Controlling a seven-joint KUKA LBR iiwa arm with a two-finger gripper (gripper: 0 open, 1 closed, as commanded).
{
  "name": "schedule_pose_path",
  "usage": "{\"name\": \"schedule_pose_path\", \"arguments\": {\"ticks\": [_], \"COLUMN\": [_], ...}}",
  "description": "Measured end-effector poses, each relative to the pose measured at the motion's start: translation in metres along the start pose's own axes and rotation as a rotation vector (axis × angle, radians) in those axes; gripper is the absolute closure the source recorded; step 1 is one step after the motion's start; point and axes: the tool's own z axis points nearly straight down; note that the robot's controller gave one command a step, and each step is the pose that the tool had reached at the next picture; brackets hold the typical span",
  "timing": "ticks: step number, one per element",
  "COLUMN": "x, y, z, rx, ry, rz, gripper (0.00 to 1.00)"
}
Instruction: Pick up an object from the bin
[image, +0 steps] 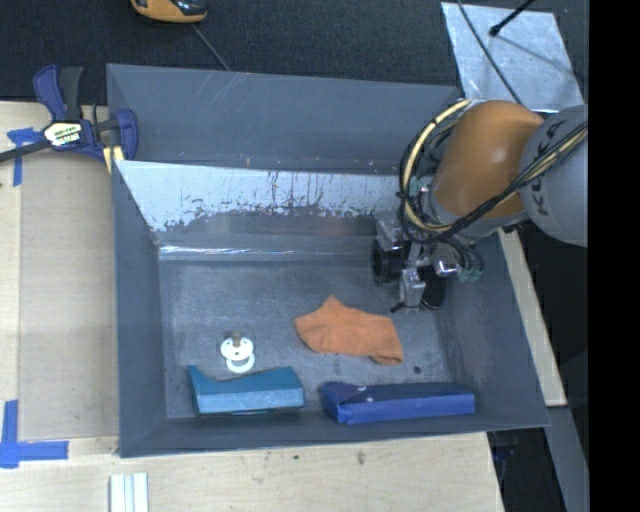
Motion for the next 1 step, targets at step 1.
{"name": "schedule_pose_path", "arguments": {"ticks": [1], "x": [-0.0001], "y": [0.0068], "z": [0.0079], "rx": [-0.001], "ry": [-0.001], "rz": [-0.020], "gripper": [0.00]}}
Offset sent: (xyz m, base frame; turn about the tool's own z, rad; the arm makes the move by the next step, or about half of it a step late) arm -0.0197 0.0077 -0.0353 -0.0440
